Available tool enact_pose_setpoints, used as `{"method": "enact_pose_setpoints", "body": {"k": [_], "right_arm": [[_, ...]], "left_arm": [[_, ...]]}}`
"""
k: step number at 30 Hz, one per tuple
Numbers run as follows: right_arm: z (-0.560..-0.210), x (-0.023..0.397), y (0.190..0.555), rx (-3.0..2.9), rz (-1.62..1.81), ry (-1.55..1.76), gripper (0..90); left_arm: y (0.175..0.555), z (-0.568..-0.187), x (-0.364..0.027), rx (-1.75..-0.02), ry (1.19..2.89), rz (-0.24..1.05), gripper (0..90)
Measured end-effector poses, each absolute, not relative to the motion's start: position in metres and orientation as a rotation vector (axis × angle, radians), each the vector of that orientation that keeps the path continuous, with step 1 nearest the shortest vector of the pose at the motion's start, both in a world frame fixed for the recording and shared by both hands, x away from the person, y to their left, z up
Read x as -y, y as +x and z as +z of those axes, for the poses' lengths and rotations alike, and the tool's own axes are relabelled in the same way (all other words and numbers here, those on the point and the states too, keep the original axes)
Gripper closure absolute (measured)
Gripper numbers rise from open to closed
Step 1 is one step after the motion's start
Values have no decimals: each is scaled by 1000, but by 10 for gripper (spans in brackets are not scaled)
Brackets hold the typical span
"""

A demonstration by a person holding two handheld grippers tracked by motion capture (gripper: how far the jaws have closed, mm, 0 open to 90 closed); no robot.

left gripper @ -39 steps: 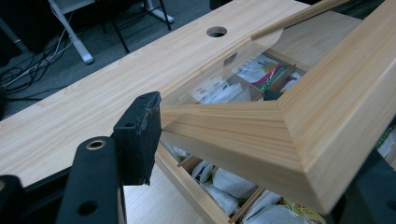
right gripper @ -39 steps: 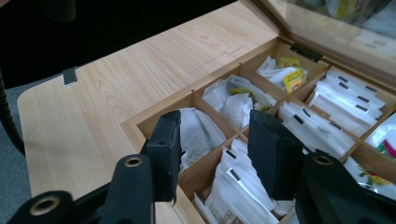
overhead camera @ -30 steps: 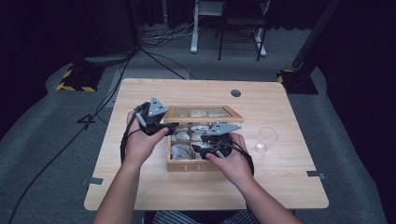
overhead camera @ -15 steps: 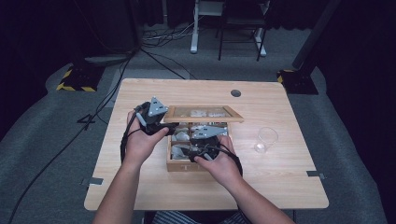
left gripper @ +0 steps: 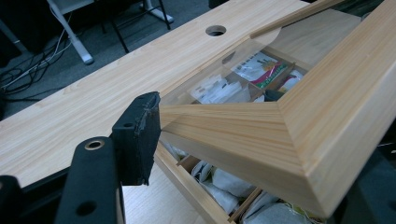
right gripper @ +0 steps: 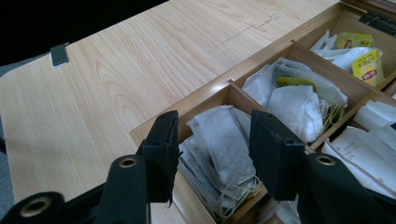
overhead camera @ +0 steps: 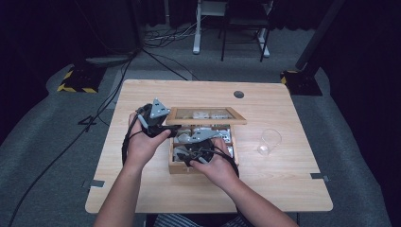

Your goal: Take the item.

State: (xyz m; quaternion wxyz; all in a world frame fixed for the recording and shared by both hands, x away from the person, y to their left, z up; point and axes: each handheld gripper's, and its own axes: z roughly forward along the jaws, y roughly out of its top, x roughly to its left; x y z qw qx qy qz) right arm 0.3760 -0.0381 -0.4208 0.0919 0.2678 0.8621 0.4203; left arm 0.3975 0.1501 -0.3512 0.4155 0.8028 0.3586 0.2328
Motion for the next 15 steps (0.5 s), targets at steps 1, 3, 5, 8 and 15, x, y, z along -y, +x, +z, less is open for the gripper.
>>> {"method": "enact_pose_setpoints", "body": {"k": [1, 3, 5, 8, 15], "right_arm": [[-422, 38, 377, -2564, 1249, 796, 551], [-423, 36, 378, -2576, 1241, 792, 564], [-425, 35, 379, -2587, 1234, 785, 568], [-427, 32, 380, -2601, 1224, 778, 572], [-436, 23, 386, -2632, 1232, 766, 577]], "left_arm": [[398, -351, -150, -897, 2020, 587, 379], [398, -352, -149, -896, 2022, 589, 371], [398, -352, -148, -900, 2017, 588, 364], [398, -352, -148, -898, 2021, 590, 360], [398, -352, -148, -895, 2023, 590, 360]]}}
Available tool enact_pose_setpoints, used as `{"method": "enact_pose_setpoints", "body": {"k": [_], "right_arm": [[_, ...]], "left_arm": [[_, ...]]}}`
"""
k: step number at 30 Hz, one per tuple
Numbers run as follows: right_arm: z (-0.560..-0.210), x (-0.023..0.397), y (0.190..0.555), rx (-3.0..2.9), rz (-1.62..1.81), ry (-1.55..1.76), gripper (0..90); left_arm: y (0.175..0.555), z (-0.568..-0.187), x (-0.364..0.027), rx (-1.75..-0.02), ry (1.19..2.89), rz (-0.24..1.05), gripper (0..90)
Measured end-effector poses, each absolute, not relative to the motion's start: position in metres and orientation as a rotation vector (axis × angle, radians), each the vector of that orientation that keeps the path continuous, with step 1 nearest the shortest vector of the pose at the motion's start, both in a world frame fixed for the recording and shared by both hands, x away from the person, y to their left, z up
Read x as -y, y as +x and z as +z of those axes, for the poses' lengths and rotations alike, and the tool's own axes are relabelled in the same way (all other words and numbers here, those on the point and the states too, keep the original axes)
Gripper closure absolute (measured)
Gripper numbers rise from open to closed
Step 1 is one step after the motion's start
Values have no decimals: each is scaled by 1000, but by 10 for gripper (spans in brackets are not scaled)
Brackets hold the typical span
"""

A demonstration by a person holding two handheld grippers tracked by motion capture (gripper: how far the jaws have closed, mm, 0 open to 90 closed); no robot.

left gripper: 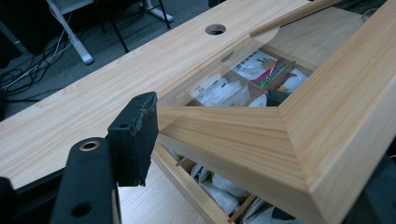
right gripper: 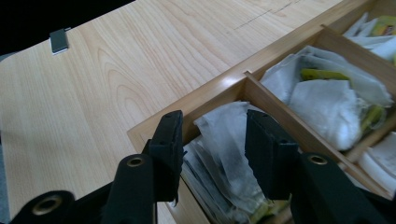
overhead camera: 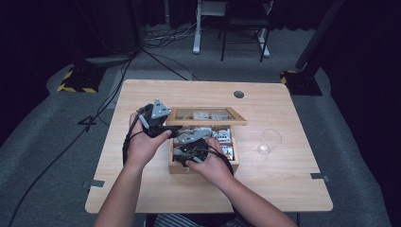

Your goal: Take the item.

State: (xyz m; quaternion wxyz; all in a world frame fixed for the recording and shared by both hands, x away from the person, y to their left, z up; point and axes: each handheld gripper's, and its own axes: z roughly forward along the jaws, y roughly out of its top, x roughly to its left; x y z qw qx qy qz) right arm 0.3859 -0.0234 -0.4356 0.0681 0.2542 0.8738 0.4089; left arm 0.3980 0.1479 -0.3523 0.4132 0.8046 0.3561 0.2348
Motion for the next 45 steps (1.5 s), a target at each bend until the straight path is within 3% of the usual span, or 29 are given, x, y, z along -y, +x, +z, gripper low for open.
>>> {"method": "enact_pose_setpoints", "body": {"k": [28, 45], "right_arm": [[-438, 30, 399, -2581, 1245, 805, 648], [-445, 21, 389, -2574, 1055, 670, 840]], "left_arm": [[398, -354, -142, -862, 2041, 597, 353], [399, -354, -143, -859, 2040, 588, 350]]}}
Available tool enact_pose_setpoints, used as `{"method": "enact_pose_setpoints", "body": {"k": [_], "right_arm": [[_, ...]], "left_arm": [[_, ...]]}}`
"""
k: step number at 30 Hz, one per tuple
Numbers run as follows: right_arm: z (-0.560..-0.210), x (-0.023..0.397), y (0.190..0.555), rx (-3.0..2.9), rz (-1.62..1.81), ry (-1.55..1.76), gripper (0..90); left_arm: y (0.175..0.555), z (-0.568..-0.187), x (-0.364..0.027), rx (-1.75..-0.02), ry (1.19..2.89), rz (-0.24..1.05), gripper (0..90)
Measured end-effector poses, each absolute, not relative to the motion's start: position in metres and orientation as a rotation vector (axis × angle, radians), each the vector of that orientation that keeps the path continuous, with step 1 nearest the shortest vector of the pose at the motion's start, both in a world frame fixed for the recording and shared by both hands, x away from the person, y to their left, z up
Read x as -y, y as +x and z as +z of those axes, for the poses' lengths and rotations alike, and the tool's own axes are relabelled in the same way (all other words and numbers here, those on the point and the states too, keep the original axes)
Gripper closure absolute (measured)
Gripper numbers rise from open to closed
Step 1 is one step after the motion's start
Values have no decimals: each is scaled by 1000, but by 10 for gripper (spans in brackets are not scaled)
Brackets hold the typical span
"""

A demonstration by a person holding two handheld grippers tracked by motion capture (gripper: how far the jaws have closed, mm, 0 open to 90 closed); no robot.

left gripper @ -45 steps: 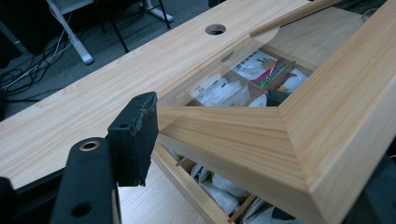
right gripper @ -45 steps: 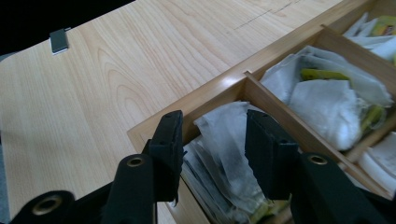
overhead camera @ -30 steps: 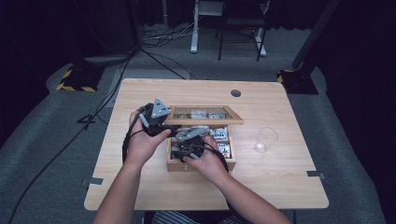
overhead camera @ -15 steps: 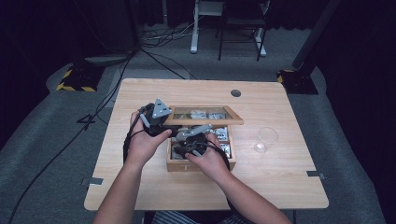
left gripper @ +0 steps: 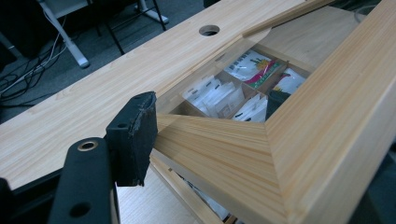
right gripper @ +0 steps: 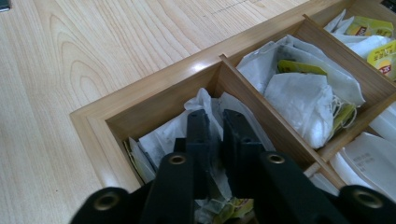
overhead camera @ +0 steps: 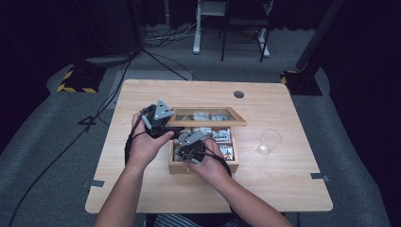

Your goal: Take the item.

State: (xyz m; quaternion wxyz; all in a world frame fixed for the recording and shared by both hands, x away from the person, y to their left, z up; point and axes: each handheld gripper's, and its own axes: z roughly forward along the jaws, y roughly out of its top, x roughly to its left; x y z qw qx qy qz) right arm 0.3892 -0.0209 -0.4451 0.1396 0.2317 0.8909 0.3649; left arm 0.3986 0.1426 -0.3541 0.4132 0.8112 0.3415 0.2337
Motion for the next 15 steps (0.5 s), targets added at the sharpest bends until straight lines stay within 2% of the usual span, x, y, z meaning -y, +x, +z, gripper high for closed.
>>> {"method": "enact_pose_setpoints", "body": {"k": [15], "right_arm": [[-425, 31, 382, -2548, 1143, 672, 865]], "left_arm": [[399, -354, -143, -859, 2038, 585, 348]]}}
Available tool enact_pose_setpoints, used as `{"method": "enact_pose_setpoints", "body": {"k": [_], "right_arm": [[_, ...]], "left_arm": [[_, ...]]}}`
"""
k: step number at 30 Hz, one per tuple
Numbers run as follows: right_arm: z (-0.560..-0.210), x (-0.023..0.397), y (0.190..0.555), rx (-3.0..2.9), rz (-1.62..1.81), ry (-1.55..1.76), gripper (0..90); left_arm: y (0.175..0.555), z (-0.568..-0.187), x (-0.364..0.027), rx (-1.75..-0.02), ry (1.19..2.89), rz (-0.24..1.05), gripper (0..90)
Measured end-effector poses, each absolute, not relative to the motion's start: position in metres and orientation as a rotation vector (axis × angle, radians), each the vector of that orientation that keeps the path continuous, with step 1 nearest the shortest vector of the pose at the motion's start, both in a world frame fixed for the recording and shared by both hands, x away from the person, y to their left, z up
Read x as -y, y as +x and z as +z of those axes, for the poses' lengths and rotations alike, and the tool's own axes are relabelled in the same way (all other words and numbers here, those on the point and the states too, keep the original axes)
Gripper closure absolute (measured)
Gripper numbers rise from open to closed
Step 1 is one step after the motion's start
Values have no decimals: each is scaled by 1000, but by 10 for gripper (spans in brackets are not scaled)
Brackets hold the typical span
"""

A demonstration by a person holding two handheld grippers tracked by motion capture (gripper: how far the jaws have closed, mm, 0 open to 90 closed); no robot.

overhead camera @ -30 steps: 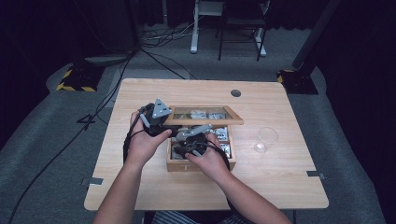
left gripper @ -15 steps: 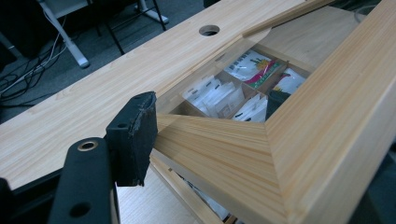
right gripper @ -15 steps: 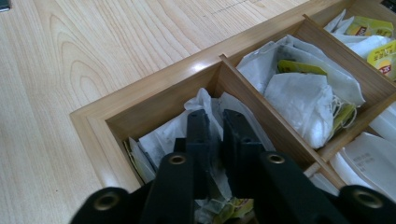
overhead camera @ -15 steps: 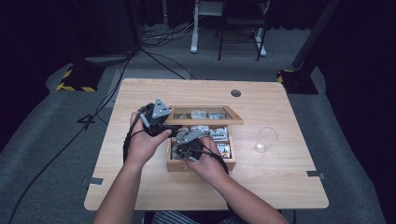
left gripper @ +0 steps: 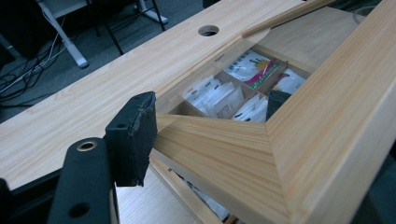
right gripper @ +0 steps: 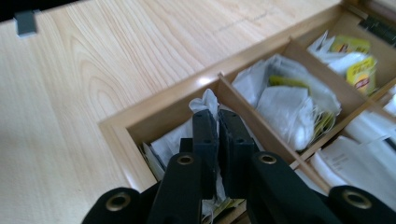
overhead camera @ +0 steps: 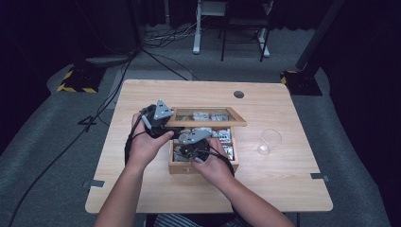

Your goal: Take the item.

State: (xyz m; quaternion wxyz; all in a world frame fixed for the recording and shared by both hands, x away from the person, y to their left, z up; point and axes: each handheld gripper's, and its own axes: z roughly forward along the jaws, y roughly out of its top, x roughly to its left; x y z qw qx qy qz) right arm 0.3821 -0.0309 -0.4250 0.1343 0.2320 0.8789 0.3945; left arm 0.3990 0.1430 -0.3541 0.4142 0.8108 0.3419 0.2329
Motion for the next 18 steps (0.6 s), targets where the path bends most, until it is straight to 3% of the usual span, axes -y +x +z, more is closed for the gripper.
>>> {"method": "enact_pose_setpoints", "body": {"k": [18], "right_arm": [[-379, 55, 367, -2446, 1246, 653, 865]], "left_arm": [[400, -353, -143, -860, 2035, 576, 346]]}}
